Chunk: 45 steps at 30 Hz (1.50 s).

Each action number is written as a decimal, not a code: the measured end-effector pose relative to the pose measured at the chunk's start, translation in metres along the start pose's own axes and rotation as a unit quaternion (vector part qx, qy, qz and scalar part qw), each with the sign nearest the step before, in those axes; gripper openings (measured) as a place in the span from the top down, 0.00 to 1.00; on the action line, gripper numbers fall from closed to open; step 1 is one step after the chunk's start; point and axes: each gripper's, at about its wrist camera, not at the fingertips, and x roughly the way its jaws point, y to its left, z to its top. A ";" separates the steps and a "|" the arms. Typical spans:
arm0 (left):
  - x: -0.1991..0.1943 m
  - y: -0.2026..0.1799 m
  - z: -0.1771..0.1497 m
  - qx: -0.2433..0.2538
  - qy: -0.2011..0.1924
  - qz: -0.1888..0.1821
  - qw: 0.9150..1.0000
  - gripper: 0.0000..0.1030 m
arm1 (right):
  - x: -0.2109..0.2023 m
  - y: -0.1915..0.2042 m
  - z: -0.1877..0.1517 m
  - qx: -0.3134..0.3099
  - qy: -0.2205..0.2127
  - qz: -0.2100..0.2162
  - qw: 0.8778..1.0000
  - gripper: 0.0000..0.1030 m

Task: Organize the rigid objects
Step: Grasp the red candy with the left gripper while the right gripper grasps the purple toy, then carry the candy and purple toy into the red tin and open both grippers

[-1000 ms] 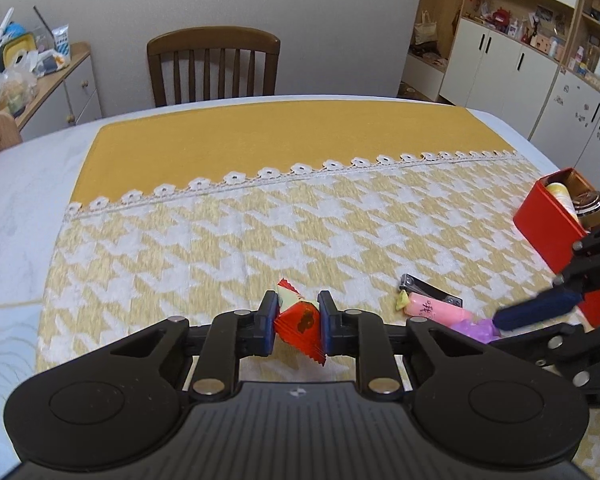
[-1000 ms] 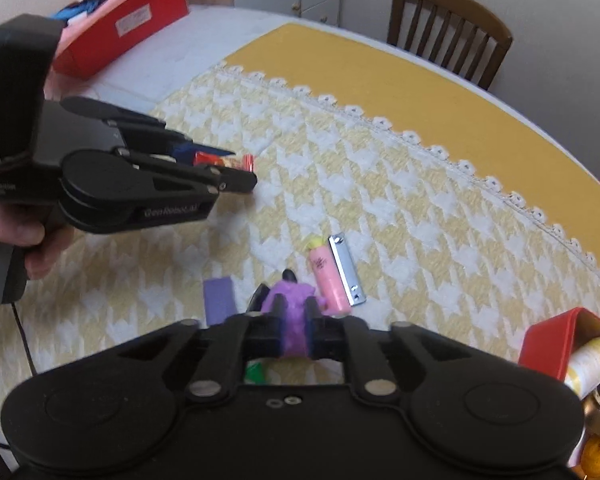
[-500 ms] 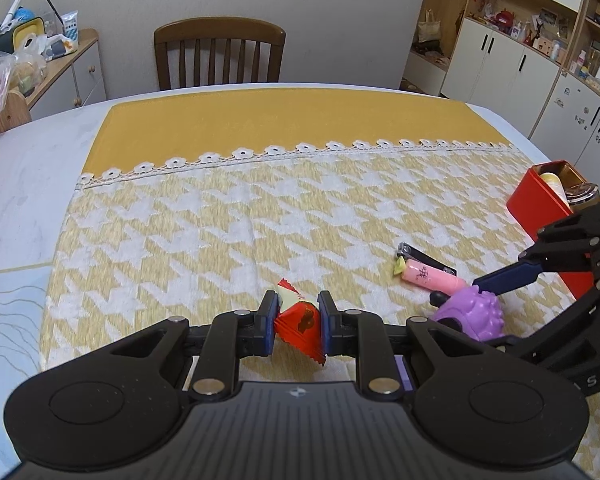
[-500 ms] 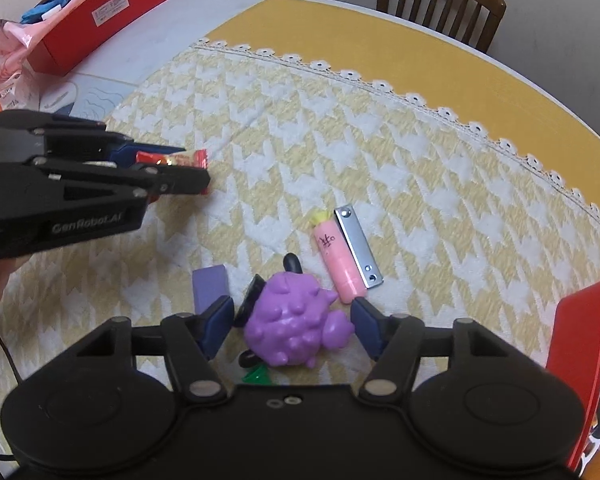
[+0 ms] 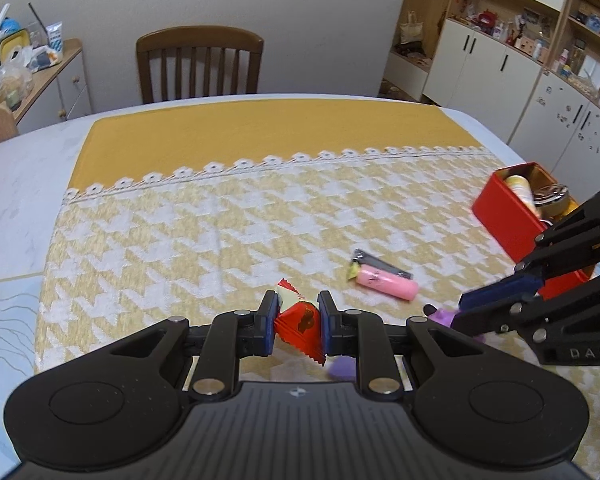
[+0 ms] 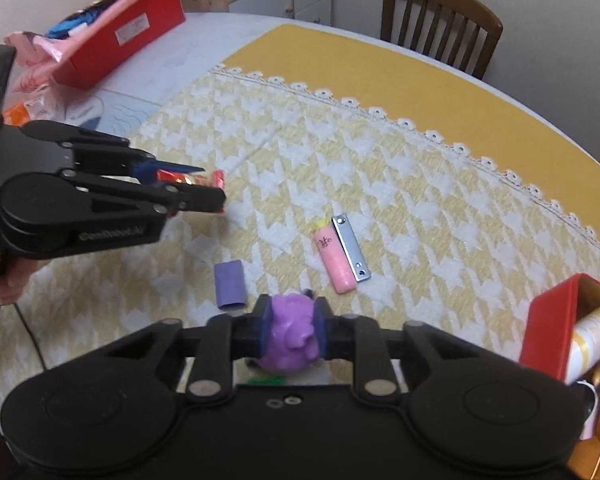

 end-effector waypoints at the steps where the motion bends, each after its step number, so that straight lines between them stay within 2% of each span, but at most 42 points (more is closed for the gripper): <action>1: -0.002 -0.002 0.000 0.002 -0.001 -0.001 1.000 0.80 | -0.002 0.000 -0.001 -0.007 0.002 0.000 1.000 0.90; 2: -0.003 -0.004 0.000 0.002 -0.001 -0.002 1.000 0.80 | -0.003 -0.001 -0.002 -0.008 0.006 0.001 1.000 0.88; 4: -0.005 -0.007 0.000 0.002 -0.002 0.000 1.000 0.80 | -0.003 -0.003 -0.003 -0.011 0.008 -0.009 1.000 0.68; 5: -0.006 -0.007 -0.001 0.000 -0.001 0.000 1.000 0.80 | -0.001 -0.003 -0.004 -0.015 0.011 -0.013 1.000 0.62; 7: -0.008 -0.009 -0.002 -0.001 0.000 0.002 1.000 0.80 | 0.004 -0.005 -0.006 -0.012 0.011 -0.018 1.000 0.37; 8: -0.008 -0.010 -0.003 0.000 0.001 0.002 1.000 0.80 | 0.007 -0.005 -0.007 -0.009 0.011 -0.014 1.000 0.36; 14: -0.013 -0.012 -0.012 -0.004 0.005 0.003 1.000 0.80 | 0.031 -0.003 -0.015 -0.013 0.034 -0.022 0.999 0.36; 18: -0.017 -0.014 -0.017 -0.004 0.004 0.000 1.000 0.80 | 0.026 -0.012 -0.024 -0.001 0.037 -0.024 0.999 0.36; 20: -0.018 -0.016 -0.018 -0.004 0.004 0.000 1.000 0.80 | 0.024 -0.016 -0.030 0.003 0.042 -0.026 0.999 0.38; 22: -0.019 -0.017 -0.018 -0.005 0.004 0.000 1.000 0.80 | 0.023 -0.018 -0.035 0.002 0.042 -0.033 0.999 0.45; 29: -0.018 -0.033 -0.014 0.004 0.005 -0.001 1.000 0.80 | 0.012 -0.021 -0.041 0.004 0.026 -0.022 0.999 0.48; 38: -0.020 -0.072 0.001 0.013 0.002 -0.024 1.000 0.80 | -0.028 -0.032 -0.050 0.008 -0.004 -0.004 1.000 0.49; 45: -0.024 -0.121 0.025 0.034 -0.012 -0.053 0.998 0.80 | -0.076 -0.069 -0.060 0.021 -0.027 -0.008 0.999 0.48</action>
